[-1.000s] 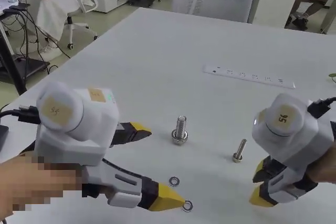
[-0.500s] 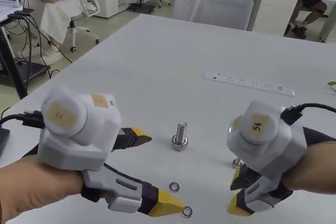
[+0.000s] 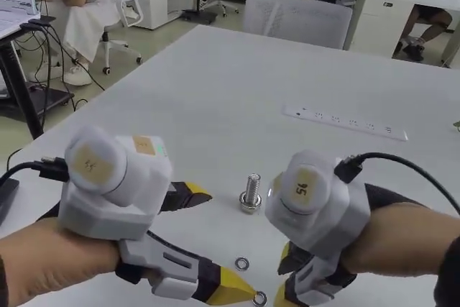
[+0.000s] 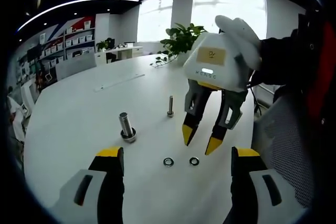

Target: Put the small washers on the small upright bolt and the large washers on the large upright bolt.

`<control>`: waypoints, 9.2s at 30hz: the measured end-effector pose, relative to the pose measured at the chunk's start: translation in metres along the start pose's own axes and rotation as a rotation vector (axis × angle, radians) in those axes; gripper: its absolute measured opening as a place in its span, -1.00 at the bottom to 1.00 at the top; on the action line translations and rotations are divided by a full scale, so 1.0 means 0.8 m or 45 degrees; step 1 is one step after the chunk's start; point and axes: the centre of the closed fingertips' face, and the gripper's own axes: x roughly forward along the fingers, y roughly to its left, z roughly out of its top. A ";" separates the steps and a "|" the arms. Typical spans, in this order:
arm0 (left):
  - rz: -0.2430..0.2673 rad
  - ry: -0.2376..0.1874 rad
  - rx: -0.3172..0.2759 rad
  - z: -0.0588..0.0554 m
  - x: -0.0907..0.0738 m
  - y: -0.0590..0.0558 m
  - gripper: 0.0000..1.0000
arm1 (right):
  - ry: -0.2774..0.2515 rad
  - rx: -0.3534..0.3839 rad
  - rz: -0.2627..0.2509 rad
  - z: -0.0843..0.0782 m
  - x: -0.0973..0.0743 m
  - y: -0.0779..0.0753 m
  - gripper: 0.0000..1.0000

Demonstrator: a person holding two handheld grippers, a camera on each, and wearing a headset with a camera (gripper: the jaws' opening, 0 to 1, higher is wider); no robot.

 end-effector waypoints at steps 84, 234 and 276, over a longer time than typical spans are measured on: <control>-0.003 -0.018 -0.008 0.002 -0.002 -0.001 0.67 | 0.079 0.125 -0.084 -0.081 -0.011 -0.034 -0.73; 0.002 0.010 -0.039 -0.005 0.000 0.005 0.66 | 0.162 0.109 -0.115 -0.095 -0.028 -0.132 -0.71; -0.013 0.001 -0.020 -0.002 0.001 -0.001 0.66 | 0.140 0.226 -0.162 -0.129 -0.049 -0.104 -0.59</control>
